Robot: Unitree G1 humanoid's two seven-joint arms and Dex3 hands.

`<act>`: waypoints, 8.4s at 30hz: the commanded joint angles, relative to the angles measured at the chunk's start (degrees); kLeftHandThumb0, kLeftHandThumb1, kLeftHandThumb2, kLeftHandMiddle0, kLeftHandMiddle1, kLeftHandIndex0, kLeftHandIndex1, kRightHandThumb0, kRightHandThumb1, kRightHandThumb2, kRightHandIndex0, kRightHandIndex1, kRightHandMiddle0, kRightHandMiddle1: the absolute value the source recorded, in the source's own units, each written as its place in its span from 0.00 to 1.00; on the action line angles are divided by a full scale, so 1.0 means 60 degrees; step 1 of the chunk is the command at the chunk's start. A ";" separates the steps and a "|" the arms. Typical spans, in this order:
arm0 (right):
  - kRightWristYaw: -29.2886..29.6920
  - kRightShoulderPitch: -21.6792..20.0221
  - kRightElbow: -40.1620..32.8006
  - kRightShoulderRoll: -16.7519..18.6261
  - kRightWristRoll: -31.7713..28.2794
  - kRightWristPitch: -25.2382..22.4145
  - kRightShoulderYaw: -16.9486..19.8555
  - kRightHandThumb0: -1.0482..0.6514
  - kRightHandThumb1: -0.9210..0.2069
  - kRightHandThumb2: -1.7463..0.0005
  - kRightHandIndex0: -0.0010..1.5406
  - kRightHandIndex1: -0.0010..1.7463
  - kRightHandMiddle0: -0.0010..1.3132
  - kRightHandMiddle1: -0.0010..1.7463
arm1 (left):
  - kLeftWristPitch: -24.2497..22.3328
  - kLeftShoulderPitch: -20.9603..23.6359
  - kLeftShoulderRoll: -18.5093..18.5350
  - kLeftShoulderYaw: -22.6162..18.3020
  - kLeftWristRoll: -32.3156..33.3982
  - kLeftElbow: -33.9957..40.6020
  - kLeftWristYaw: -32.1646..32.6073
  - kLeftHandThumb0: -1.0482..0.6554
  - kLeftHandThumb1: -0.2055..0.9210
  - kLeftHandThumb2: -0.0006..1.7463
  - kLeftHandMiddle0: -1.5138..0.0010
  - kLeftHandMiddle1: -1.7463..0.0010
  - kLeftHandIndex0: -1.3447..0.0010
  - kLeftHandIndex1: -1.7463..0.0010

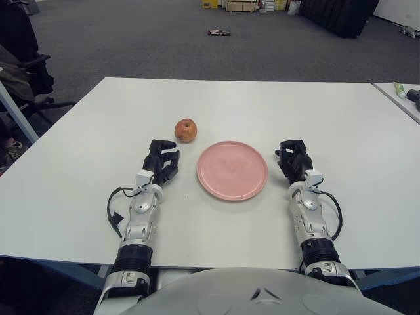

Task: Put the apple into the plate.

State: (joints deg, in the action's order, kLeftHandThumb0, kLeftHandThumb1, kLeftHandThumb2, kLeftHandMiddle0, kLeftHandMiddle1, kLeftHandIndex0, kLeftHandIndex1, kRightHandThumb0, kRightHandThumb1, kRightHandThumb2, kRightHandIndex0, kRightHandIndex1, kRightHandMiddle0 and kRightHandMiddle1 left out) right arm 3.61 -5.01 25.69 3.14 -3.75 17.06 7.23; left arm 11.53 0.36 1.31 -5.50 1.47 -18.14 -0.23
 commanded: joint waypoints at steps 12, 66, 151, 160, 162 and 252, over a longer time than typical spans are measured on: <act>0.0175 0.0208 -0.0469 0.0130 -0.0028 -0.0449 -0.0050 0.41 0.00 0.70 0.26 0.78 0.15 1.00 | 0.0173 0.0179 0.0070 -0.0058 0.0204 0.0049 -0.0124 0.41 1.00 0.31 0.76 0.20 0.86 0.00; 0.0287 0.0290 -0.0699 0.0266 -0.0009 -0.0608 -0.0092 0.41 0.00 0.70 0.27 0.78 0.15 1.00 | 0.1599 0.1077 0.1540 0.0718 -0.4333 0.0403 0.2758 0.45 0.82 0.46 0.85 0.15 0.99 0.09; 0.0509 0.0339 -0.1012 0.0225 0.0017 -0.0851 0.0057 0.41 0.00 0.70 0.27 0.78 0.15 1.00 | -0.0009 0.8780 0.2683 0.5800 -0.7349 -0.9445 0.1388 0.03 0.77 0.37 1.00 1.00 0.99 0.99; 0.0421 0.0353 -0.1073 0.0219 -0.0111 -0.0868 0.0116 0.41 0.00 0.70 0.27 0.78 0.15 1.00 | -0.0184 0.8767 0.2588 0.6027 -0.7385 -0.9599 0.1342 0.01 0.84 0.35 1.00 1.00 1.00 0.97; 0.0387 0.0359 -0.1047 0.0216 -0.0131 -0.0810 0.0121 0.41 0.00 0.70 0.27 0.78 0.15 1.00 | -0.0242 0.8757 0.2563 0.6062 -0.7384 -0.9629 0.1321 0.01 0.85 0.35 1.00 1.00 1.00 0.96; 0.0256 0.0884 -0.1666 0.0309 -0.0054 -0.0850 -0.0130 0.41 0.00 0.70 0.27 0.78 0.15 1.00 | -0.0609 0.9899 0.1885 0.7784 -0.8505 -1.0091 0.0960 0.17 0.65 0.48 1.00 0.70 1.00 0.81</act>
State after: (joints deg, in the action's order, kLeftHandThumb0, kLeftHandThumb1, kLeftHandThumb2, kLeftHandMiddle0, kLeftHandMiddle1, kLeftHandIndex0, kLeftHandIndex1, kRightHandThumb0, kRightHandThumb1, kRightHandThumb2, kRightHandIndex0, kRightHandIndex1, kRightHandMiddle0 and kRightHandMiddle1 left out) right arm 5.37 0.07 16.60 5.27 -3.76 12.37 6.30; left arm 9.10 59.42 12.37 41.85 -50.04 -77.91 7.28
